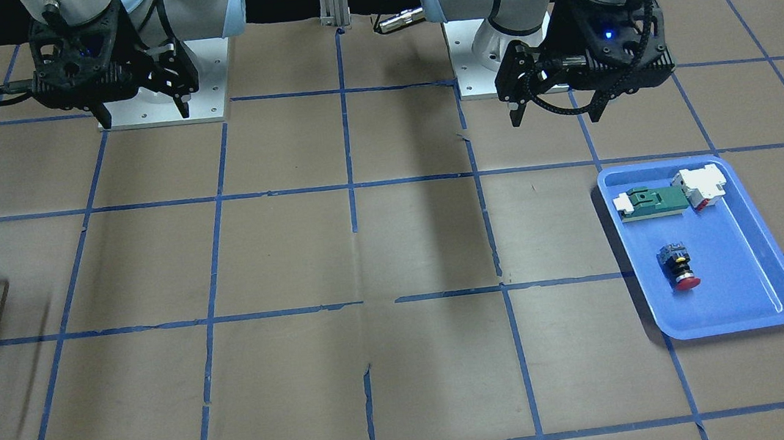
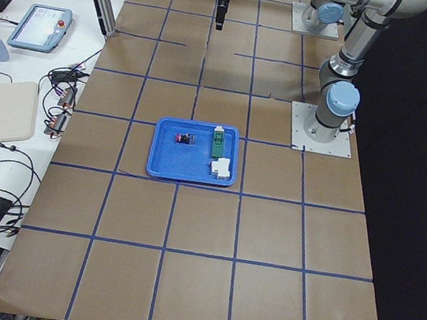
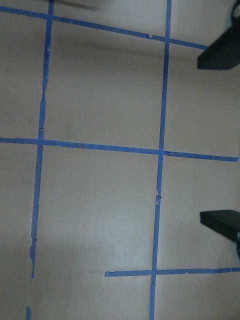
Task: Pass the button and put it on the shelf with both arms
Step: 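Move the left gripper down over the red button in the blue tray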
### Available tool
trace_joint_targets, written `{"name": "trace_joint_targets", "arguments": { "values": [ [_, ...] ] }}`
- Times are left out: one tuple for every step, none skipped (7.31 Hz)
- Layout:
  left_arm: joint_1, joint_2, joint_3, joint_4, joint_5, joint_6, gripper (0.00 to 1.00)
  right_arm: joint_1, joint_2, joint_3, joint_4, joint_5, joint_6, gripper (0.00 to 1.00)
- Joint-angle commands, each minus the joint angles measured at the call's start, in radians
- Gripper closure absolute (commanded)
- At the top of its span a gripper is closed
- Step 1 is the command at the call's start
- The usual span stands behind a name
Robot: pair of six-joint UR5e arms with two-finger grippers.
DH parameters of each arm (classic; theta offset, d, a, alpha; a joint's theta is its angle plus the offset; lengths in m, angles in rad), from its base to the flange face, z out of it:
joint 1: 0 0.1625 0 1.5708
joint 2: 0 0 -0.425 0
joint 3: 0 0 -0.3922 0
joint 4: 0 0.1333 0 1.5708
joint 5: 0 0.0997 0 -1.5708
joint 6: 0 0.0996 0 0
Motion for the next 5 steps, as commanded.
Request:
{"name": "trace_joint_targets", "arguments": {
  "values": [
    [0.001, 0.0, -0.001, 0.002, -0.002, 0.006, 0.0, -0.019, -0.03, 0.005, 0.01, -0.009, 0.003, 0.0],
    [0.006, -0.002, -0.002, 0.003, 0.0, 0.024, 0.0, -0.032, -0.031, 0.006, 0.01, 0.003, 0.003, 0.0],
    [0.023, -0.012, -0.004, 0.027, 0.001, 0.11, 0.0, -0.03, -0.031, 0.008, 0.004, 0.003, 0.004, 0.0],
    [0.091, -0.021, -0.022, 0.044, -0.002, 0.22, 0.0, -0.029, -0.028, 0.011, 0.003, 0.0, 0.003, 0.0],
    [0.174, -0.025, -0.066, 0.064, 0.0, 0.301, 0.0, -0.031, -0.027, 0.011, 0.003, -0.011, 0.0, 0.0]
  ]
}}
